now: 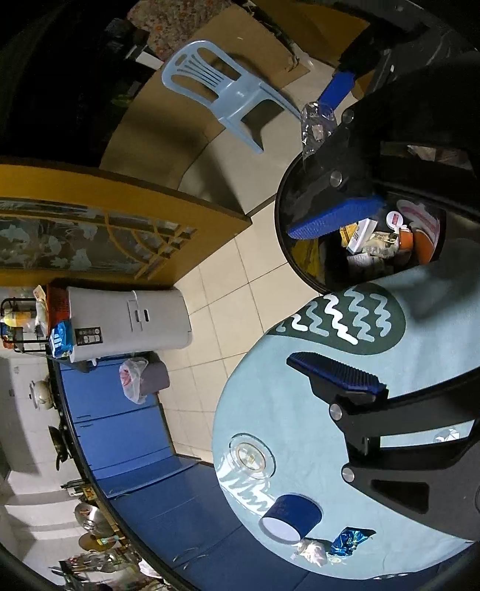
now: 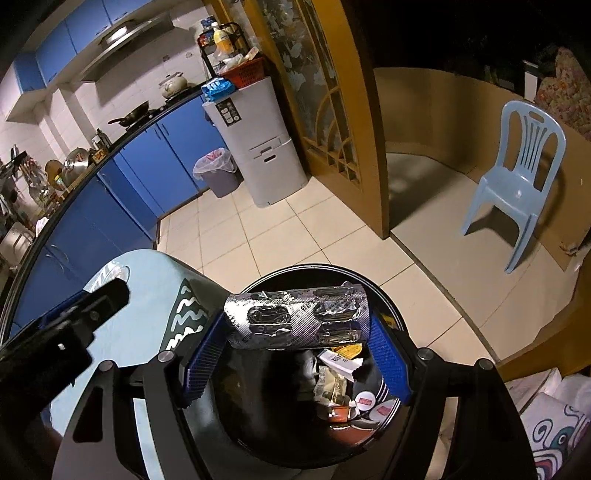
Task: Collect trash
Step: 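Carry the leaflet and blister pack over the black bin and open both tools, then move both open tools back over the table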
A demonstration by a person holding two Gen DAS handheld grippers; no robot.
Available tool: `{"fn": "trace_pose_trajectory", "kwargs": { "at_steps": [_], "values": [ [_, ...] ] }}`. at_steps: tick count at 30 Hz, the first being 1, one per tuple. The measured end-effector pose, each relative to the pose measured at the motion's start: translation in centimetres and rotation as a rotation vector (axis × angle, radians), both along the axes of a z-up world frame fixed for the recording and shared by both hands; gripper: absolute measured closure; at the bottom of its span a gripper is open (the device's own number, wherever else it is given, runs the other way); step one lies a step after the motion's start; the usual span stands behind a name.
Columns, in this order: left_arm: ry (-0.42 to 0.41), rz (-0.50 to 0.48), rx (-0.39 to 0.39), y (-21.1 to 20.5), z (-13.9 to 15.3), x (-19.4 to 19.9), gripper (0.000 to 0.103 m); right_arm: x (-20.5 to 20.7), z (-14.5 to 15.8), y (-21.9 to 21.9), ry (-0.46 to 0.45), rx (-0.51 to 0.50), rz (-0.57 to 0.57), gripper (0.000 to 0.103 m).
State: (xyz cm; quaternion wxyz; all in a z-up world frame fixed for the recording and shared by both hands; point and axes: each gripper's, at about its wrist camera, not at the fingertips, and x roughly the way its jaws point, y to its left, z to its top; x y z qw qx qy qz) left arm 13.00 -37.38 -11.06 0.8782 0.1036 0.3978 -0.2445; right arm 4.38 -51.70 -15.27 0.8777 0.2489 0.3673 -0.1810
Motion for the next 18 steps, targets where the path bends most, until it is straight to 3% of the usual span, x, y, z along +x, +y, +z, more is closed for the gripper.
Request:
{"fn": "trace_pose_trajectory", "kwargs": {
  "at_steps": [2, 4, 7, 16, 18],
  "values": [
    [0.001, 0.006, -0.002, 0.2, 0.0, 0.1, 0.035, 0.3, -0.4, 0.0, 0.012, 0.023, 0.012, 0.030],
    [0.002, 0.017, -0.003, 0.5, 0.0, 0.2, 0.035, 0.7, -0.7, 0.2, 0.035, 0.025, 0.020, 0.020],
    [0.014, 0.030, -0.006, 1.0, -0.1, 0.5, 0.033, 1.1, -0.9, 0.6, 0.055, 0.009, 0.033, 0.014],
    [0.023, 0.057, -0.023, 2.3, 0.1, 0.8, 0.027, 1.3, -0.7, 1.3, 0.060, 0.001, 0.044, 0.014],
    [0.029, 0.064, -0.027, 2.6, 0.1, 1.0, 0.019, 1.5, -0.6, 1.5, 0.059, 0.000, 0.047, 0.014]
  ]
}}
